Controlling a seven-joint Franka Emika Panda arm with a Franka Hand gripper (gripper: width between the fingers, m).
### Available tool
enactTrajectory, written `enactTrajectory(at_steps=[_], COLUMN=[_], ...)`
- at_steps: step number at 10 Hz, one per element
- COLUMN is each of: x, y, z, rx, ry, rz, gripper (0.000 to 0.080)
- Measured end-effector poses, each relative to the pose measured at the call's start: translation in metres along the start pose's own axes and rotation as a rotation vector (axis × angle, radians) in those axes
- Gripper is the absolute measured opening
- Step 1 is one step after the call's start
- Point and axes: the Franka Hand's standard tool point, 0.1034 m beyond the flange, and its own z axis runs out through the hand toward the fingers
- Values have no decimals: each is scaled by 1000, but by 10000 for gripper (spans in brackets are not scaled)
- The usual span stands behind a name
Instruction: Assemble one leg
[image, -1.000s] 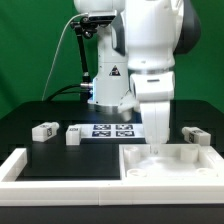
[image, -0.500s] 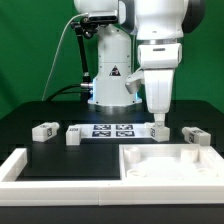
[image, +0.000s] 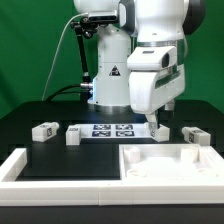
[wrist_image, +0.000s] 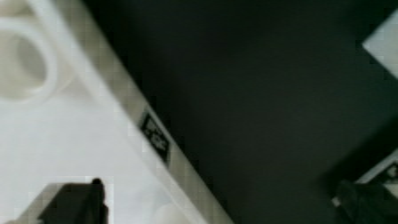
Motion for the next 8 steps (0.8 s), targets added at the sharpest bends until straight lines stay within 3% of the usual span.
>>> enactTrajectory(at_steps=[5, 8], x=[31, 32], y=[-49, -57], z=[10, 10], rx=[26, 32], ry=[9, -12], rz=[490, 468], gripper=[649, 649])
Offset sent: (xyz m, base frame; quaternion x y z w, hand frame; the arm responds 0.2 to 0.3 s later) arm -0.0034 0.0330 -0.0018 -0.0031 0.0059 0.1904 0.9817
